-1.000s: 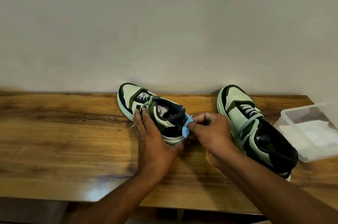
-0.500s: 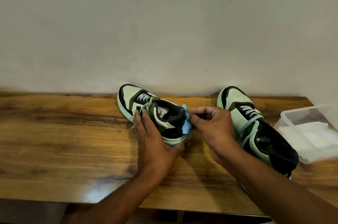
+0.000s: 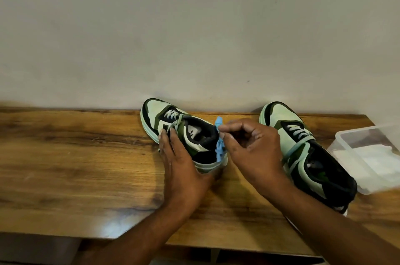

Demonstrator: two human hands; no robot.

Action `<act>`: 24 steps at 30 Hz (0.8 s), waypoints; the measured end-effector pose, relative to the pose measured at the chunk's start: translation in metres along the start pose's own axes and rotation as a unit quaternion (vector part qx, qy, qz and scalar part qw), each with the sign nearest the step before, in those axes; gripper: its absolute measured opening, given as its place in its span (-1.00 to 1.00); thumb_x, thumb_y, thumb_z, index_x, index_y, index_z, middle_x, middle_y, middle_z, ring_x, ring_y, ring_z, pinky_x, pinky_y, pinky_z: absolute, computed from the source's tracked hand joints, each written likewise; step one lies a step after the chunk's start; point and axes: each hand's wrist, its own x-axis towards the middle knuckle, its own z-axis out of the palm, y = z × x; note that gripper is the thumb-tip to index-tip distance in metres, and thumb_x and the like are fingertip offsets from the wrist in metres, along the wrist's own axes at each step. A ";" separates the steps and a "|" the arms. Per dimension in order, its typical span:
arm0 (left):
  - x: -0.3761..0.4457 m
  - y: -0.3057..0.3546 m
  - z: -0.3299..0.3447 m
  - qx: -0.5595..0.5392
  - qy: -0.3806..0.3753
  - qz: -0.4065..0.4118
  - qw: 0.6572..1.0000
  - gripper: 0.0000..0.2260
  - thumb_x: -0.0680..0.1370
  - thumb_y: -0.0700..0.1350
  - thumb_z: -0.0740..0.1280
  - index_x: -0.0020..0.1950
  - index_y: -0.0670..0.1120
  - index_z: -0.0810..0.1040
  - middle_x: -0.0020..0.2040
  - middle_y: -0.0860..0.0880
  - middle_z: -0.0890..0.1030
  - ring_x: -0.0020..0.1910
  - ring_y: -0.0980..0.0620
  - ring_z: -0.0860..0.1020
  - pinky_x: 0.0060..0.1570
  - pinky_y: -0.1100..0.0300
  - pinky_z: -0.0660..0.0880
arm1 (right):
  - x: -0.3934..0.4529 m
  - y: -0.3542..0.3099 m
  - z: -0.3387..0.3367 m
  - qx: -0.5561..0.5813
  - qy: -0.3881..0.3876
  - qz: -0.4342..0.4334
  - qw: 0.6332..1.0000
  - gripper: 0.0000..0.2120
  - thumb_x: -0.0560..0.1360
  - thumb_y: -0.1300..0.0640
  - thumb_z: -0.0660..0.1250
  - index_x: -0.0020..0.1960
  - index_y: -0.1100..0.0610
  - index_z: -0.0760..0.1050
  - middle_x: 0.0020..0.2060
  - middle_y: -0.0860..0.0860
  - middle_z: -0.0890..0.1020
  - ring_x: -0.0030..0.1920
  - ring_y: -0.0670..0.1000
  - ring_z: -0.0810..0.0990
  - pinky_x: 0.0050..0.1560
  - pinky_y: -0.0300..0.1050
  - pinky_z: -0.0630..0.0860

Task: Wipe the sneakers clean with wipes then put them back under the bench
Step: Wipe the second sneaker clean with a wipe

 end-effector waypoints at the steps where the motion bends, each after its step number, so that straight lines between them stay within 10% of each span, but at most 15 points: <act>1: 0.000 0.000 0.000 -0.001 -0.003 0.000 1.000 0.32 0.27 0.32 0.60 0.70 -0.06 -0.22 0.70 0.00 -0.26 0.68 -0.01 -0.22 0.62 0.03 -0.04 | -0.003 -0.006 0.000 -0.005 -0.015 -0.062 0.998 -0.79 0.44 0.39 0.52 -0.06 0.11 0.74 -0.13 -0.10 0.73 -0.10 -0.09 0.72 -0.10 -0.13 0.68; 10: -0.001 -0.004 0.002 0.006 0.009 0.010 1.000 0.29 0.29 0.28 0.62 0.70 -0.11 -0.16 0.71 -0.08 -0.18 0.69 -0.06 -0.17 0.60 0.06 -0.05 | -0.006 0.003 0.006 -0.021 0.031 0.002 0.999 -0.79 0.41 0.37 0.49 -0.11 0.07 0.71 -0.19 -0.16 0.71 -0.20 -0.13 0.70 -0.18 -0.22 0.64; 14: -0.001 -0.007 0.001 0.011 0.006 0.015 1.000 0.29 0.28 0.18 0.66 0.70 -0.13 -0.15 0.70 -0.10 -0.15 0.69 -0.07 -0.15 0.59 0.10 -0.05 | 0.000 0.028 -0.002 -0.049 -0.046 0.145 0.987 -0.73 0.40 0.33 0.53 -0.23 -0.05 0.68 -0.25 -0.14 0.73 -0.22 -0.12 0.71 -0.08 0.07 0.70; 18: 0.001 -0.007 -0.007 -0.015 -0.033 -0.001 0.999 0.31 0.26 0.12 0.66 0.71 -0.09 -0.18 0.71 -0.05 -0.17 0.68 -0.01 -0.16 0.52 0.17 -0.06 | -0.013 0.026 0.003 -0.002 -0.103 0.134 0.986 -0.76 0.41 0.35 0.53 -0.19 0.00 0.70 -0.21 -0.10 0.74 -0.18 -0.11 0.72 -0.08 -0.05 0.70; 24: -0.001 -0.032 -0.035 -0.147 -0.033 0.021 0.988 0.10 0.25 0.53 0.50 0.64 0.09 0.19 0.55 0.00 0.36 0.50 -0.04 0.42 0.40 -0.15 0.49 | -0.024 0.015 -0.001 0.036 -0.204 0.094 0.974 -0.77 0.43 0.35 0.54 -0.14 0.01 0.70 -0.21 -0.07 0.74 -0.18 -0.10 0.71 -0.12 -0.16 0.65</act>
